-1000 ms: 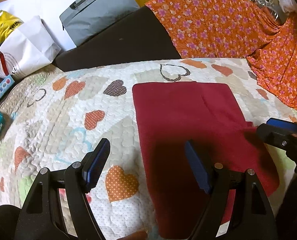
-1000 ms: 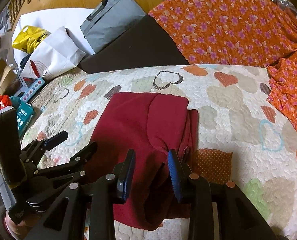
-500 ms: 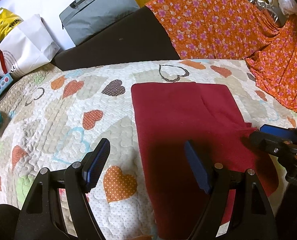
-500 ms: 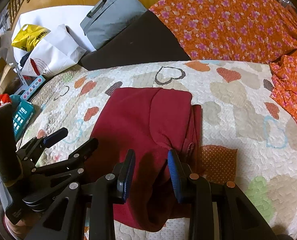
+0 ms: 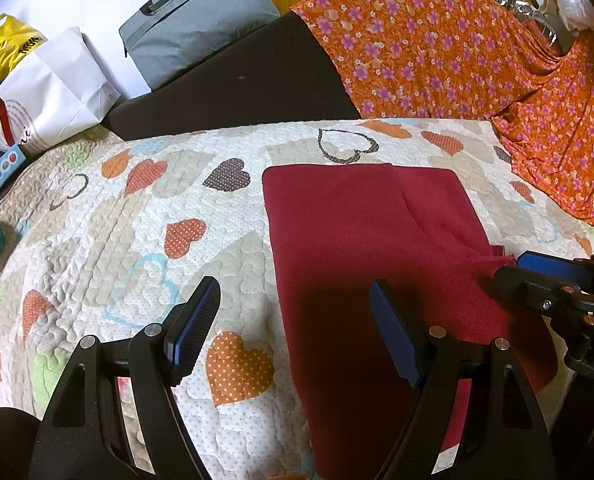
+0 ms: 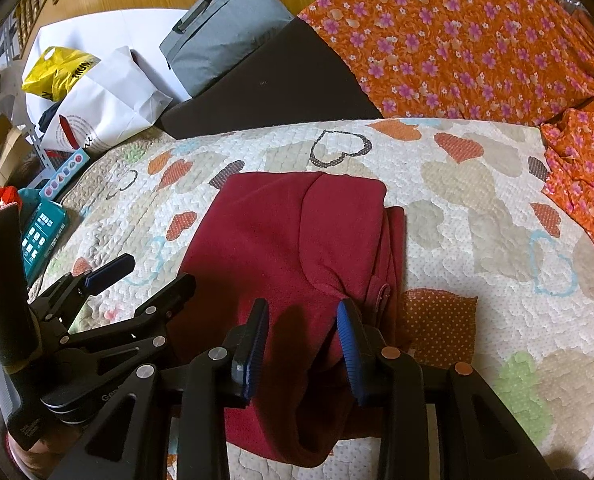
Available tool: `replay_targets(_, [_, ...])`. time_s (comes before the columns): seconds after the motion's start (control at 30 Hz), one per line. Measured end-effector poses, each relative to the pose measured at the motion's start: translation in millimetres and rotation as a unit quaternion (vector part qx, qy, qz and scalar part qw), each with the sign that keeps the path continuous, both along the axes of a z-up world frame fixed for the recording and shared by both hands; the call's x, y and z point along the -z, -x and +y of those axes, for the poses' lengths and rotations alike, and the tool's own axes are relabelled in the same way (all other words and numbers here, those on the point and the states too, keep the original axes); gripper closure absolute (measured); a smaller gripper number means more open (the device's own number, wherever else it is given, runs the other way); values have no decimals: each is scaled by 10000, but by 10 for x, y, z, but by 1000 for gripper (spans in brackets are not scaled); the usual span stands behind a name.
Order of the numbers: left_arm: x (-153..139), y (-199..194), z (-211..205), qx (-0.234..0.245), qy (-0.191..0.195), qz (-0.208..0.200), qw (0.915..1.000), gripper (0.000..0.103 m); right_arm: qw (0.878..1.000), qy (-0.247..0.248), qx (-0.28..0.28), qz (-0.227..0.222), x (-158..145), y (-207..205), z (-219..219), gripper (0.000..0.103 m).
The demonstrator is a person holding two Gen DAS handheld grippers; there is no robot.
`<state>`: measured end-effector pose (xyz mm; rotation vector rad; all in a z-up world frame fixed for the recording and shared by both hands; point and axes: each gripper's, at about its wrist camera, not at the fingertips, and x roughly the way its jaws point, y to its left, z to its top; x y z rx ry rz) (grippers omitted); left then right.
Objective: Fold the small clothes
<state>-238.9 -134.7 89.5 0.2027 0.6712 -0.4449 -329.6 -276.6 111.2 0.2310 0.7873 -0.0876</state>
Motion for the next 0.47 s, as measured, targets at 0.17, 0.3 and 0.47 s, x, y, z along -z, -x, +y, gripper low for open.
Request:
replay_targets(0.17, [7, -1, -3, -22, 19, -1, 10000, 25, 10000, -2, 6, 3, 2, -2, 6, 68])
replay_targets(0.3, [7, 2, -4, -28, 40, -28, 10000, 25, 10000, 1, 0, 4, 6, -5, 9, 67])
replay_targets(0.47, [0, -48, 51, -55, 118, 101, 9999, 25, 10000, -20, -14, -3, 15, -14, 15, 66])
